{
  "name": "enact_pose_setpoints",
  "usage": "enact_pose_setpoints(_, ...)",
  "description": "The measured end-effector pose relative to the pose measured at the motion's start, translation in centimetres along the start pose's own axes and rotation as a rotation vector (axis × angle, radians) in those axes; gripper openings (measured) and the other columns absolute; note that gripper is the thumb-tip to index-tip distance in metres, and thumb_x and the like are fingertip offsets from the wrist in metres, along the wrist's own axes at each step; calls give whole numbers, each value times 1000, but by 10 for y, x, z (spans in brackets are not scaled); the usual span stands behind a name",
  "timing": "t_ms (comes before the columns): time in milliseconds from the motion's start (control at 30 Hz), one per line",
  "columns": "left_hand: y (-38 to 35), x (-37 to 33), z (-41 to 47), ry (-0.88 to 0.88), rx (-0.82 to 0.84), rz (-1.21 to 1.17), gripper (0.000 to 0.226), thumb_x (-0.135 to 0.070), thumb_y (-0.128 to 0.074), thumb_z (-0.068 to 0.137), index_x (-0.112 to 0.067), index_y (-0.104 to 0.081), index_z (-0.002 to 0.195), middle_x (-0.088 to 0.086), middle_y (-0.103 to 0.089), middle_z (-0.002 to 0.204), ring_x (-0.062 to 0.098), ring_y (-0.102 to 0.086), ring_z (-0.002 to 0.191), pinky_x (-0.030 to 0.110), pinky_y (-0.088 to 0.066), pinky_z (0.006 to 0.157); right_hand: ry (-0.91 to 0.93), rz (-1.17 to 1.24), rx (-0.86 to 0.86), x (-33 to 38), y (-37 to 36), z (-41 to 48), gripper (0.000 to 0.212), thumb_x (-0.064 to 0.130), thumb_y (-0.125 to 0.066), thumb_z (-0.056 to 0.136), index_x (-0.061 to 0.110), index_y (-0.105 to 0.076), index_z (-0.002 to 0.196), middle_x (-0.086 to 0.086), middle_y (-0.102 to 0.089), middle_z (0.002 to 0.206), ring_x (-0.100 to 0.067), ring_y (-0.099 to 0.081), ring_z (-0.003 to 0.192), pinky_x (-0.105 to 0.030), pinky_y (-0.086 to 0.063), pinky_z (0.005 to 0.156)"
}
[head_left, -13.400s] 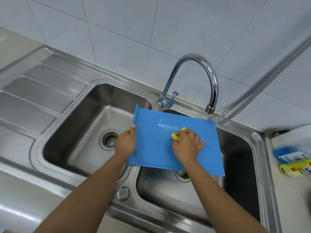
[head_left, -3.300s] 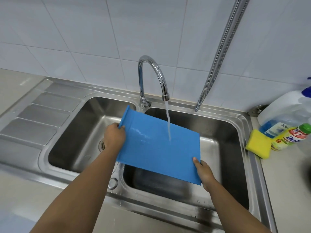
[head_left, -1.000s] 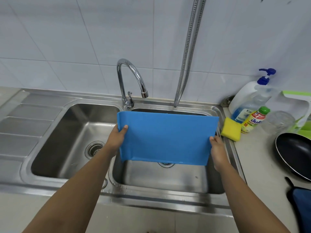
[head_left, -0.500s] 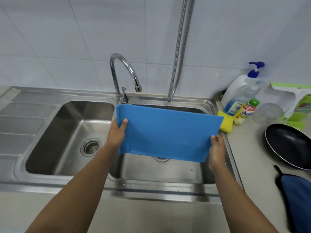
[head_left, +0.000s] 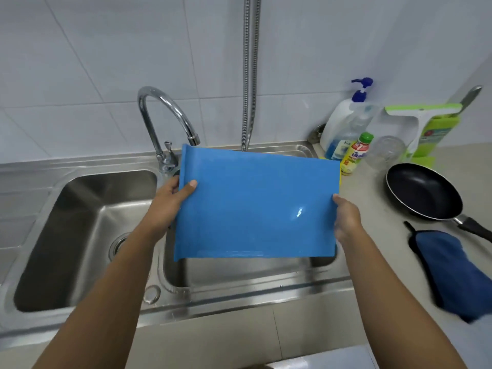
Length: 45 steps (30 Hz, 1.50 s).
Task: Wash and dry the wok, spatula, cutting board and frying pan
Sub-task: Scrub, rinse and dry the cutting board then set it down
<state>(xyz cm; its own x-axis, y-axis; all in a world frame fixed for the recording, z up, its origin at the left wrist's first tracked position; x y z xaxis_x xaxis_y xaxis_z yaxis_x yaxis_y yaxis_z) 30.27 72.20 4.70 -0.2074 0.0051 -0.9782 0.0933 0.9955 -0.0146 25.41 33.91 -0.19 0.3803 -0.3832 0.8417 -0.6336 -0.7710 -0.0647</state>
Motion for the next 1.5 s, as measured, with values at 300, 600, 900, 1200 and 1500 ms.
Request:
enact_pose_setpoints(300, -36, 26, 15, 261, -18, -134, 34, -34, -54, 98, -13, -60, 125, 14, -68, 120, 33, -68, 101, 51, -53, 89, 102, -76, -80, 10, 39, -12, 19, 23, -61, 80, 18, -72, 94, -4, -70, 107, -30, -63, 105, -38, -46, 88)
enact_pose_setpoints(600, -100, 46, 14, 469, 16, -182, 25, -30, -47, 102, -11, -55, 118, 11, -63, 114, 25, -64, 81, 42, -47, 80, 254, -426, -482, 0, 153, -45, 47, 20, -52, 94, 21, -49, 141, -3, -52, 140, -25, -42, 131, -38, -39, 106)
enact_pose_setpoints(900, -164, 38, 18, 497, 54, -105, 36, -36, -53, 99, -12, -58, 125, 10, -68, 115, 31, -67, 93, 43, -51, 75, -56, -1129, -547, 0, 245, -15, 80, 41, -59, 89, 36, -11, 153, -11, -4, 161, -39, 0, 146, -56, 1, 117)
enact_pose_setpoints(1200, -185, 45, 8, 508, -30, -86, 34, -35, -51, 100, -13, -56, 126, 10, -69, 109, 29, -67, 88, 41, -50, 67, 61, -1233, -515, 7, 266, 12, 71, 53, -55, 86, 32, -25, 146, -11, -56, 125, -34, -48, 118, -47, -36, 97)
enact_pose_setpoints(1500, -175, 49, -8, 478, -103, -78, 28, -34, -51, 100, -14, -57, 118, 9, -69, 104, 28, -66, 86, 40, -50, 67, 298, -638, -455, 36, 215, -6, 30, 36, -56, 89, 29, -57, 118, -6, -66, 110, -28, -58, 93, -38, -46, 83)
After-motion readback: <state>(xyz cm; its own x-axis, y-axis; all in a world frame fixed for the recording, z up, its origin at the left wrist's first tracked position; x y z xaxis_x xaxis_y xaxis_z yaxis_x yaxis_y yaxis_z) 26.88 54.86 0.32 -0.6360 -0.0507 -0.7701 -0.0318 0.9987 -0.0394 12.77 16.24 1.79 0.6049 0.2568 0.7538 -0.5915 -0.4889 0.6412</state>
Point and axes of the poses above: each hand's wrist, its own z-axis towards the middle knuckle, its own y-axis out of the back of the hand, x = y × z, the point moved 2 cm from there along z, towards the middle knuckle
